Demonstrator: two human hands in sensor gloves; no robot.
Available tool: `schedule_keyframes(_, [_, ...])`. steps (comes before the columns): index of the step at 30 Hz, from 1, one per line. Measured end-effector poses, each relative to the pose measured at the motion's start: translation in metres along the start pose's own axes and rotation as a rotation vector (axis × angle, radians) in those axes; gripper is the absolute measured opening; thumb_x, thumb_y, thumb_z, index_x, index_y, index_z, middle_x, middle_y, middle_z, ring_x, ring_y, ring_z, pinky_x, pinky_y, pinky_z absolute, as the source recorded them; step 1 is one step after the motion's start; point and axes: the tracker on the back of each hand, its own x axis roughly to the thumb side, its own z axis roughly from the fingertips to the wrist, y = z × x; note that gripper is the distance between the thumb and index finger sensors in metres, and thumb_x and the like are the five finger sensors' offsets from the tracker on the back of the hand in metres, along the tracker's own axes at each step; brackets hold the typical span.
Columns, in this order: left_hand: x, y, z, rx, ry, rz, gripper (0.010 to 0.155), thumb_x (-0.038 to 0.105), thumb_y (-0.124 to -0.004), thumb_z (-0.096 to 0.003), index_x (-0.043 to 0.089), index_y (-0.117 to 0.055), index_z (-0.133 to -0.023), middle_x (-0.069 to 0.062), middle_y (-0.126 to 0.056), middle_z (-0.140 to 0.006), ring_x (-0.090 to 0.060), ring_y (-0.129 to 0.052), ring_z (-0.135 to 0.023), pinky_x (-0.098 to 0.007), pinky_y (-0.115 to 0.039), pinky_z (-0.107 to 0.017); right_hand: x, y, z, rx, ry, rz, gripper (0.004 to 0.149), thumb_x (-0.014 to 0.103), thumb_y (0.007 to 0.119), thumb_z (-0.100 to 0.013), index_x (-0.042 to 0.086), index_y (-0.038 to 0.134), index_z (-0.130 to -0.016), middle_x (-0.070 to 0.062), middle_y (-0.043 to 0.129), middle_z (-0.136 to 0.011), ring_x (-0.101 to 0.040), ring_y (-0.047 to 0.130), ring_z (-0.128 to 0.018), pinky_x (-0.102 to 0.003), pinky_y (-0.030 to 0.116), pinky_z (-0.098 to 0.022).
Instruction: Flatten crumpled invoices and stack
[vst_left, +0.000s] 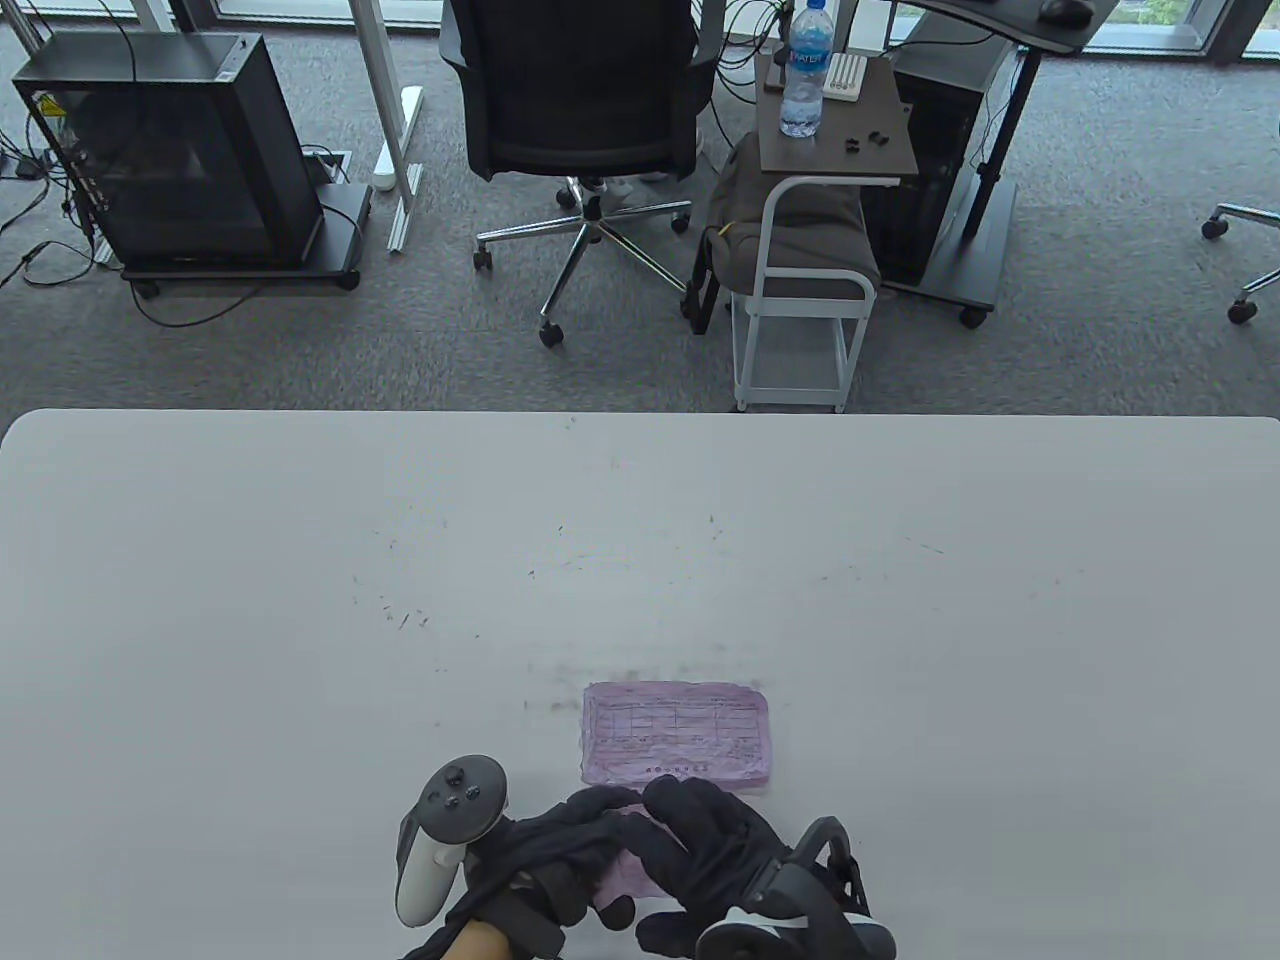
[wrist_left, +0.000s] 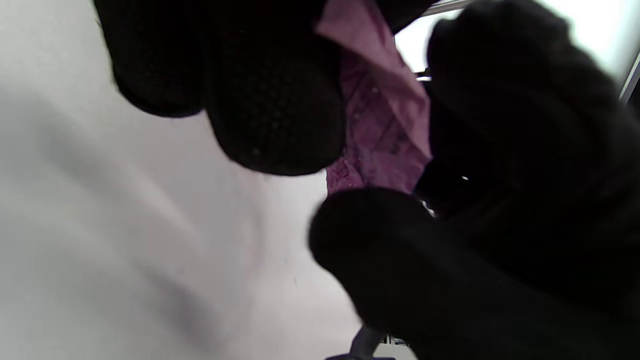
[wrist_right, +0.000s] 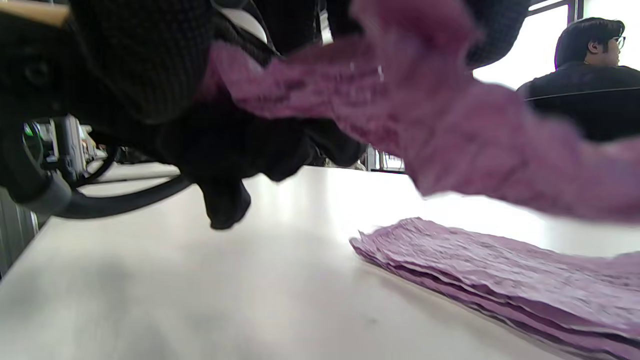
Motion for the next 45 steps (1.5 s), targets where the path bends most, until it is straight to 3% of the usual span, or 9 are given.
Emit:
schedule_keyframes(5, [0.001,0.002,-0.001,0.004,-0.013,-0.04,0.05,0.026,-0.064,-0.0644,-0.004,-0.061,-0.104,-0.018,-0.094,-0.073,-0.022,-0.107,-0.038,-0.051,-0.085,-0.051,-0.007,0.005,0.0,-0.075,0.075,0.005,0.039,0.033,0.079,-0.052,0.018,0.073,-0.088,-0.018,0.076,-0.095,-0.036,0.084,-0.074,-0.051,0.081,-0.052])
schedule_keyframes(16, [0.011,0.025,0.008,0.218,-0.04,-0.273,0.051,0.025,-0.075,-0.0611,0.001,-0.065,-0.105,-0.012,-0.092,-0.07,-0.02,-0.102,-0.036,-0.054,-0.081,-0.052,-0.066,0.012,0.022,-0.138,0.305,-0.787,0.037,0.033,0.074,-0.055,0.011,0.074,-0.086,-0.022,0.088,-0.082,-0.033,0.097,-0.058,-0.05,0.088,-0.043])
schedule_keyframes(21, [0.021,0.028,0.015,0.186,-0.218,-0.355,0.079,0.057,-0.07,-0.0567,0.012,-0.043,-0.116,-0.021,-0.038,-0.113,-0.049,-0.067,-0.094,-0.066,-0.062,-0.065,-0.079,0.022,0.028,-0.121,0.358,-0.972,0.035,0.035,0.073,-0.057,0.011,0.077,-0.082,-0.022,0.09,-0.078,-0.034,0.097,-0.055,-0.051,0.088,-0.04])
schedule_keyframes(23, [0.027,0.023,0.018,0.108,-0.28,-0.319,0.092,0.062,-0.076,-0.0491,0.013,-0.038,-0.118,-0.021,-0.023,-0.116,-0.055,-0.047,-0.103,-0.072,-0.053,-0.068,-0.077,0.024,0.028,-0.123,0.358,-0.965,0.035,0.036,0.074,-0.056,0.011,0.076,-0.082,-0.022,0.09,-0.079,-0.034,0.097,-0.055,-0.051,0.088,-0.04])
schedule_keyframes(26, [0.039,0.011,0.019,0.05,-0.318,-0.608,0.097,0.062,-0.082,-0.0447,0.014,-0.04,-0.117,-0.02,-0.021,-0.117,-0.056,-0.044,-0.105,-0.073,-0.052,-0.068,-0.071,0.028,0.023,-0.101,0.326,-0.958,0.036,0.036,0.077,-0.055,0.014,0.074,-0.083,-0.022,0.091,-0.078,-0.034,0.099,-0.053,-0.05,0.09,-0.039])
schedule_keyframes(29, [0.047,-0.005,0.019,0.061,-0.345,-0.807,0.088,0.055,-0.085,-0.0476,0.012,-0.049,-0.115,-0.024,-0.035,-0.115,-0.053,-0.059,-0.101,-0.071,-0.058,-0.066,-0.063,0.031,0.016,-0.038,0.275,-0.952,0.036,0.034,0.079,-0.055,0.014,0.073,-0.084,-0.023,0.091,-0.079,-0.034,0.1,-0.054,-0.05,0.09,-0.039])
schedule_keyframes(33, [0.053,-0.015,0.021,0.175,-0.41,-0.861,0.044,0.031,-0.077,-0.0571,0.013,-0.079,-0.098,-0.019,-0.073,-0.101,-0.037,-0.091,-0.08,-0.062,-0.072,-0.061,-0.057,0.033,0.011,0.002,0.252,-0.892,0.038,0.033,0.079,-0.055,0.013,0.07,-0.086,-0.024,0.09,-0.08,-0.034,0.099,-0.055,-0.05,0.09,-0.04])
schedule_keyframes(42, [0.052,-0.006,0.026,0.274,-0.395,-0.839,0.042,0.029,-0.071,-0.0576,0.015,-0.074,-0.097,-0.012,-0.085,-0.082,-0.013,-0.098,-0.03,-0.049,-0.084,-0.051,-0.057,0.041,0.007,0.075,0.344,-0.885,0.06,0.027,0.083,-0.054,0.007,0.052,-0.101,-0.013,0.09,-0.073,-0.03,0.098,-0.052,-0.05,0.088,-0.039])
schedule_keyframes(45, [0.047,0.005,0.028,0.34,-0.361,-0.808,0.042,0.029,-0.071,-0.0579,0.014,-0.073,-0.098,-0.01,-0.089,-0.072,-0.01,-0.097,-0.02,-0.045,-0.087,-0.046,-0.062,0.041,0.008,0.07,0.382,-0.867,0.051,0.028,0.083,-0.054,0.01,0.063,-0.097,-0.011,0.09,-0.07,-0.028,0.096,-0.05,-0.049,0.088,-0.039])
